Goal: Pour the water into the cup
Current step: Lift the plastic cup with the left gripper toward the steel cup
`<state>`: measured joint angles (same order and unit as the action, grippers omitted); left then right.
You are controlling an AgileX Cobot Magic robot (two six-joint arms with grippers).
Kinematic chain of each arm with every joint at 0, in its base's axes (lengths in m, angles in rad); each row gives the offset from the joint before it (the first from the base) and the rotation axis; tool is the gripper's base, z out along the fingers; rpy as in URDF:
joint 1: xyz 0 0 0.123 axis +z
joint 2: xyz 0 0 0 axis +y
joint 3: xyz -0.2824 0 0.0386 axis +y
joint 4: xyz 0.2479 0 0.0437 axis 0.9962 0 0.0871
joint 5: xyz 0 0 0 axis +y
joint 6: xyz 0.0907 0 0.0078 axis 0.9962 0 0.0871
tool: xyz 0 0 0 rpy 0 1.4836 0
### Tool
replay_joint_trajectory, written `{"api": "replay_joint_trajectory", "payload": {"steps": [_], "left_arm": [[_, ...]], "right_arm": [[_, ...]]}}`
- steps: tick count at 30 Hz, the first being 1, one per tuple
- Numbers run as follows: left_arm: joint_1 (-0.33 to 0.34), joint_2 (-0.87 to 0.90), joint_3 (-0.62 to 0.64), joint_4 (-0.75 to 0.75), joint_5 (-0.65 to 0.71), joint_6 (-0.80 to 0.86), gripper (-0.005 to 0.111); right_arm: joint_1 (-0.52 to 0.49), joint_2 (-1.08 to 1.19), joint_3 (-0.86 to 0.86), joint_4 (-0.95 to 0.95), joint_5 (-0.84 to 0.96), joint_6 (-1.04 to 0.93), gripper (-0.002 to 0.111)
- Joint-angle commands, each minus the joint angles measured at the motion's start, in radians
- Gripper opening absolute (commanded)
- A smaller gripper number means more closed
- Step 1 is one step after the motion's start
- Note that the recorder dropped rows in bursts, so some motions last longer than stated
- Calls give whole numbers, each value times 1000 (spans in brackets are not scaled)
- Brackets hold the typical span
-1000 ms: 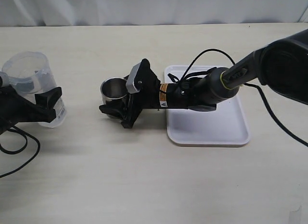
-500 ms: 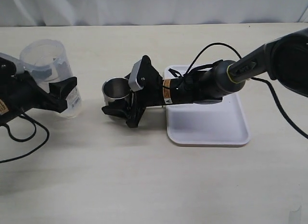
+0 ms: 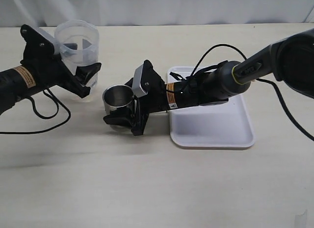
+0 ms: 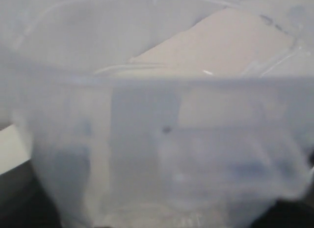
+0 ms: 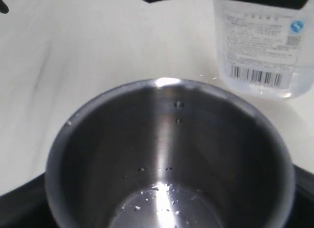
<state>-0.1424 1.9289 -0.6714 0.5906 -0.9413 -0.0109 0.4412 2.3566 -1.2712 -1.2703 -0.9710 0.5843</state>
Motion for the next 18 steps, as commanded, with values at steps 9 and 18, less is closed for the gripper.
{"api": "replay_joint_trajectory", "payload": {"steps": [9,18], "left_arm": [[-9,-2,-30,0,-56,247,0],[-9,-2,-30,11,-70,310,0]], "right_arm": [[-8,-13,-19,9,-93,1,4],[-8,-13,-19,25,-97,1,4]]}}
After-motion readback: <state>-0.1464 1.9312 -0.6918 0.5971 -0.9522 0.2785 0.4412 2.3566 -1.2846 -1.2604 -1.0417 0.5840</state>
